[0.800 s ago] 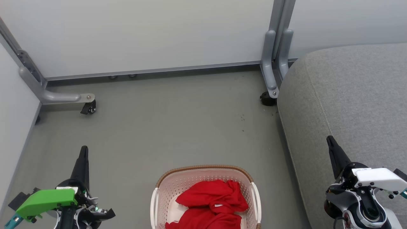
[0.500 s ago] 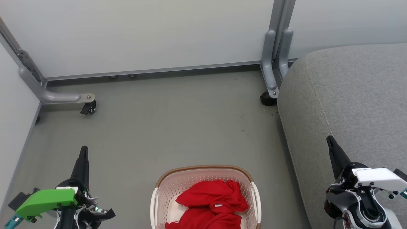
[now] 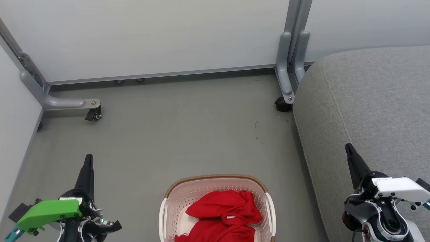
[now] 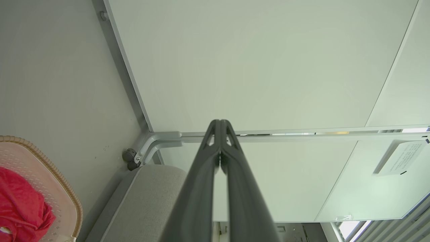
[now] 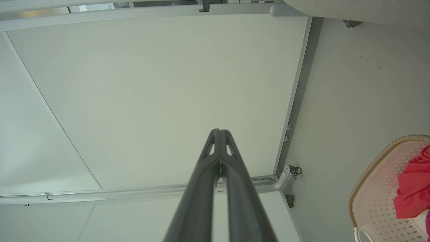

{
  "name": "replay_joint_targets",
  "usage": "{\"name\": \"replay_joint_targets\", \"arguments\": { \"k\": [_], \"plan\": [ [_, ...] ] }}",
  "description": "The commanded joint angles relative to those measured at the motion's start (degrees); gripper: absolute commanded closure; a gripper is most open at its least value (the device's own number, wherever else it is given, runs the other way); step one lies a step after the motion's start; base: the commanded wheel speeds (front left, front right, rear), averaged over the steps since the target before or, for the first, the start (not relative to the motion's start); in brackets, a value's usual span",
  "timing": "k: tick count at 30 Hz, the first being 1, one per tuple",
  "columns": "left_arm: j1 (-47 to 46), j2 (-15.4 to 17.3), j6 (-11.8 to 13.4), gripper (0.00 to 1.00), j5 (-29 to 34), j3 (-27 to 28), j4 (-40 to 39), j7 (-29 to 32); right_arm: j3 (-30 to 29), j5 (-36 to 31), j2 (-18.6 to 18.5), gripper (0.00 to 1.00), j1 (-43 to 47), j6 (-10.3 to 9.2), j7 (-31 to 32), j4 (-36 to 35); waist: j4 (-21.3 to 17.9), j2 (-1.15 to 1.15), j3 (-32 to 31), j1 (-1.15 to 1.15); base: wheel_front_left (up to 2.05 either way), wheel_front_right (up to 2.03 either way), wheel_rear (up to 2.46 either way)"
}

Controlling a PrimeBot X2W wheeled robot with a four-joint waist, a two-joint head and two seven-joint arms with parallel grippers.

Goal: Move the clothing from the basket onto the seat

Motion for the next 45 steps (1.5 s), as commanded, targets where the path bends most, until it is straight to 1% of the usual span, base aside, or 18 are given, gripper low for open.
{"name": "replay_joint_targets", "arguments": {
  "k": [1, 9, 10, 13, 19, 23, 27, 36, 45],
  "plan": [
    [-0.6, 0.1, -0.2, 1.0, -0.2, 0.0, 0.0, 0.1, 0.0, -0.3, -0.2, 1.0, -0.5, 0.05, 0.0, 0.1, 0.0, 0.0, 0.0, 0.0, 0.0, 0.0, 0.0],
    [-0.6, 0.1, -0.2, 1.0, -0.2, 0.0, 0.0, 0.1, 0.0, -0.3, -0.2, 1.0, -0.5, 0.05, 0.0, 0.1, 0.0, 0.0, 0.0, 0.0, 0.0, 0.0, 0.0],
    [0.0, 0.0, 0.0, 0.0, 0.0, 0.0, 0.0, 0.0, 0.0, 0.0, 0.0, 0.0, 0.0, 0.0, 0.0, 0.0, 0.0, 0.0, 0.0, 0.0, 0.0, 0.0, 0.0],
    [0.5, -0.2, 0.0, 0.0, 0.0, -0.1, 1.0, -0.1, 0.0, 0.0, 0.3, 0.0, 0.5, -0.01, -0.1, 0.8, 0.0, 0.0, 0.0, 0.0, 0.0, 0.0, 0.0],
    [0.0, -0.1, 0.0, 0.0, -0.2, -1.4, 0.3, -1.2, 0.9, -1.0, 0.2, 0.0, 0.6, -0.01, -1.5, -0.4, 0.0, 0.0, 0.0, 0.0, 0.0, 0.0, 0.0],
    [-0.3, 0.3, 0.0, 0.0, 1.4, -2.5, -0.4, -2.7, 1.9, -3.0, -0.5, 0.0, 0.7, -0.01, -2.8, -1.0, 0.0, 0.0, 0.0, 0.0, 0.0, 0.0, 0.0],
    [-0.6, 1.1, 0.0, 0.0, 5.3, -3.7, -1.2, -4.1, 3.0, -8.1, -1.5, 0.0, 0.6, 0.0, -4.1, -1.7, 0.0, 0.0, 0.0, 0.0, 0.0, 0.0, 0.0],
    [-0.2, 0.6, 0.0, 0.0, 18.7, -3.9, -3.3, -6.4, 4.3, -23.1, -1.7, 0.0, 0.9, 0.0, -6.4, -4.2, -0.1, 0.0, -0.2, 0.0, 0.0, 0.0, 0.0],
    [0.7, 0.7, 0.0, 0.0, 29.7, -5.2, -3.4, -8.4, 6.1, -35.1, -2.7, 0.0, 1.4, 0.01, -8.3, -5.5, -0.2, 0.0, -0.3, 0.0, 0.0, 0.0, 0.0]
  ]
}}
